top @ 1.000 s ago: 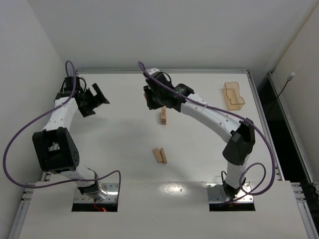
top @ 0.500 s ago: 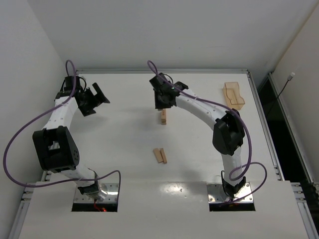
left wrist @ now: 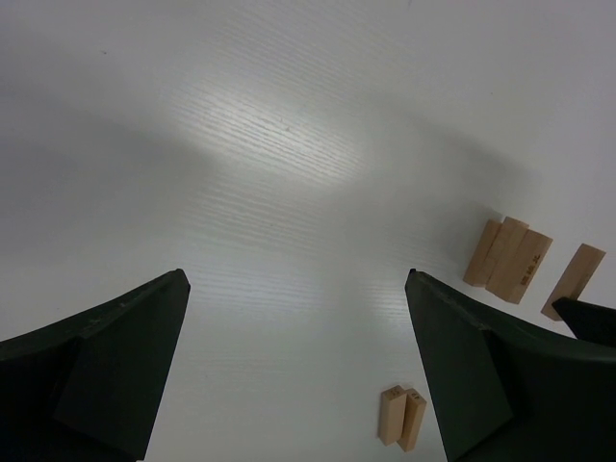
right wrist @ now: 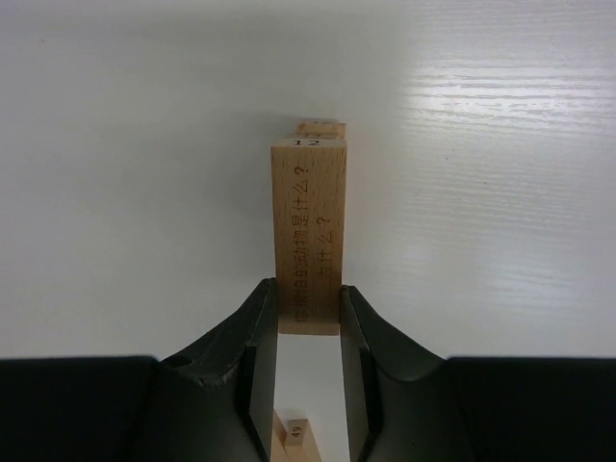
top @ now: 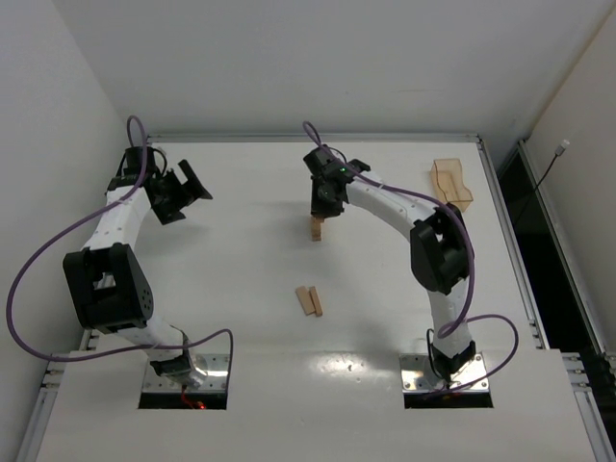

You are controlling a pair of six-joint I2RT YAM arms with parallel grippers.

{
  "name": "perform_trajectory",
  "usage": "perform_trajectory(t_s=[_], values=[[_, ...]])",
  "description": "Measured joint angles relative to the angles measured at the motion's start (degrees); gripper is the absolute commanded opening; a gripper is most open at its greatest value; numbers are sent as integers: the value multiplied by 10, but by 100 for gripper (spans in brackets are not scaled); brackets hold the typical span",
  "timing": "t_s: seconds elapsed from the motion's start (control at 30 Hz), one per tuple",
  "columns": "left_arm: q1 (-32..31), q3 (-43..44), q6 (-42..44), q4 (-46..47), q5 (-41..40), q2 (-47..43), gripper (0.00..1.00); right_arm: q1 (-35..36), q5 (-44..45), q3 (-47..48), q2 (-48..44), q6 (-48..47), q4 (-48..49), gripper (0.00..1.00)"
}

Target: Build the wood block tower

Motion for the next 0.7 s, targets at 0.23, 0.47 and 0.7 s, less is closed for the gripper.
perform_trajectory(t_s=[0.23, 0.47, 0.7], values=[[0, 0, 0, 0, 0, 0, 93, -1, -26, 0, 7, 1, 13, 0], [0, 0, 0, 1, 0, 0, 93, -1, -32, 0, 13, 0, 16, 0], [0, 0, -5, 4, 0, 0, 93, -1, -31, 0, 15, 0, 16, 0]])
